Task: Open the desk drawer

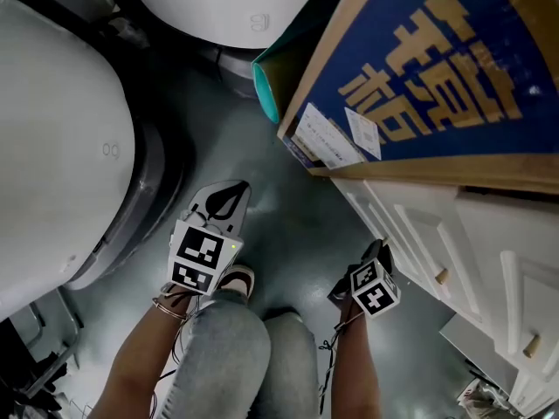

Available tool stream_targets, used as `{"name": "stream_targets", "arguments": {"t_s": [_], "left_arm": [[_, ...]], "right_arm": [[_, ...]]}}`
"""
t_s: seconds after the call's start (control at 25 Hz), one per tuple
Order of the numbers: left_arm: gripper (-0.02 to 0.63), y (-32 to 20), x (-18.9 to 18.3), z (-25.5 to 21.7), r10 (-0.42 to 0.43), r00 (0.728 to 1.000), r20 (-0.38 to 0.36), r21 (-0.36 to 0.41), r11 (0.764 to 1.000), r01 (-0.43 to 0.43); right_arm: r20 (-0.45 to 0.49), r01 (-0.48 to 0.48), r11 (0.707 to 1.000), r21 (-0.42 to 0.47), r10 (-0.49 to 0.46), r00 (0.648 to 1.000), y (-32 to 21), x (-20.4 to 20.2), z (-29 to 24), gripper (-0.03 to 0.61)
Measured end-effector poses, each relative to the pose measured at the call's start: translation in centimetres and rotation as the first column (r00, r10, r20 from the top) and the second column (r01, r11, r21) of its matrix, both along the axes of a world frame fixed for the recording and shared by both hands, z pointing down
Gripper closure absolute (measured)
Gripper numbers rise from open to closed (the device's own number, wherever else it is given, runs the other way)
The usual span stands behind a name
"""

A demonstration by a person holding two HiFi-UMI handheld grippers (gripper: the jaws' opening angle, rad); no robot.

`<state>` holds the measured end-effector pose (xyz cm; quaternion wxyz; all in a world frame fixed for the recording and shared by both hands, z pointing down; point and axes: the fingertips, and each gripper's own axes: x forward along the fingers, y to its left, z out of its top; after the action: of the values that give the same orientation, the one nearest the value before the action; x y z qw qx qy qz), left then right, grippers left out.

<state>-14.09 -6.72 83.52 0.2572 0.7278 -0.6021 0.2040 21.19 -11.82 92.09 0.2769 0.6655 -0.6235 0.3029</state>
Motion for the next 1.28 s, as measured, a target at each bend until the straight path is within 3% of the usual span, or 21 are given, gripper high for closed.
{"name": "stream_targets", "arguments": {"t_s": [0.36, 0.64, 1.28], "left_arm": [[0.595, 1.8, -1.2, -3.3, -0.004, 1.0, -0.02, -0.045, 0.999, 0.003], [0.595, 4.0, -2.0, -4.8, -0.009, 0.999, -0.051, -0.087, 0.996, 0.004], [0.595, 7.0, -2.2, -8.2, -0.143, 0.981, -0.128, -0.133, 0.983, 0.126]], "right_arm": [[-0.045, -0.003, 1.0, -0.031, 0.001, 0.999, 0.0, 0.0, -0.5, 0.496], [-0.025, -0.068, 0.996, -0.056, 0.067, 0.997, 1.2, -0.3, -0.4, 0.497], [-0.004, -0.038, 0.983, -0.178, 0.037, 0.999, 4.9, -1.4, -0.3, 0.495]]}}
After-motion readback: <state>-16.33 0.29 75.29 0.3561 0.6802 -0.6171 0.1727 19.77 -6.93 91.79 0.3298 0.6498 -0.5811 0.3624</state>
